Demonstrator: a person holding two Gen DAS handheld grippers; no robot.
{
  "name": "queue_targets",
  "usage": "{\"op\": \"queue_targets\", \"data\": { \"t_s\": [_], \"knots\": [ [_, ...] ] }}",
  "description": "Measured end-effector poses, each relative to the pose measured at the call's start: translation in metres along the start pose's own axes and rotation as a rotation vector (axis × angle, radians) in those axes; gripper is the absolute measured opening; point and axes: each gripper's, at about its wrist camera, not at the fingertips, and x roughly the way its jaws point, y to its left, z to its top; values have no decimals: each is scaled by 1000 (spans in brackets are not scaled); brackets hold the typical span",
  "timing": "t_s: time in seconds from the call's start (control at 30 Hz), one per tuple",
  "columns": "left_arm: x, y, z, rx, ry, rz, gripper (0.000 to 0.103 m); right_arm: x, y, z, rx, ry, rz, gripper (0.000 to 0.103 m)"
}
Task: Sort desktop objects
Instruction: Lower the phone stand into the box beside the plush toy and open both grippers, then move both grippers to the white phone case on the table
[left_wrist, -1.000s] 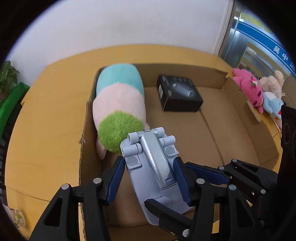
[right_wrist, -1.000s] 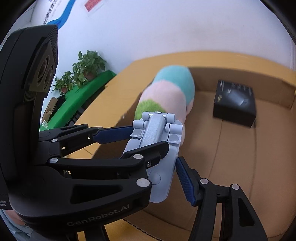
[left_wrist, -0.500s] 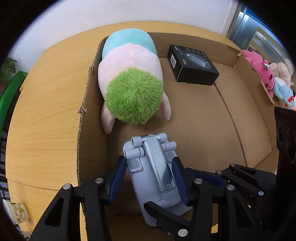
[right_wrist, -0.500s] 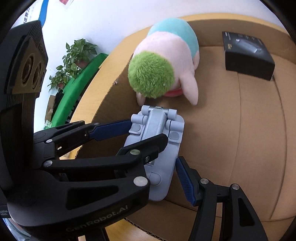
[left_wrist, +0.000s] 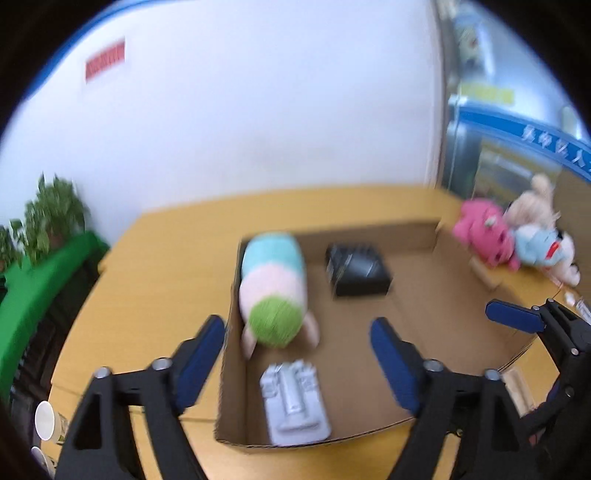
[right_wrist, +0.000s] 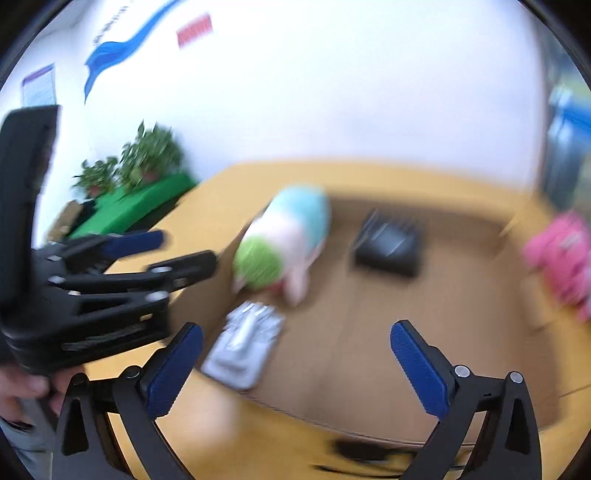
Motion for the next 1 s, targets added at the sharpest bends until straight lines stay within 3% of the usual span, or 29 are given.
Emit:
{"op": "queue_targets", "data": {
  "t_s": [0.03,0.13,0.27,0.43,0.6,1.0],
  "knots": [
    [-12,-11,-1,10,-48,-11,83,-9,-1,2,-11,-30,-32,103],
    [-20,-39,0,9,-91,-40,83,-36,-20,-4,7,-57,-67,103],
    [-15,-63,-1,-34,-82,-111,83,-58,-31,-10,18,-82,-105,103],
    [-17,-86,-7,-37,-54,-137,83,-88,-47,-27,13,-87,-147,103],
    [-23,-100,-14,-43,-47,-116,83,-101,-66,-42,42,-73,-159,103],
    [-21,-92,-31,-78,-7,-79,83,-104,-76,-57,53,-57,-138,103]
  ]
}}
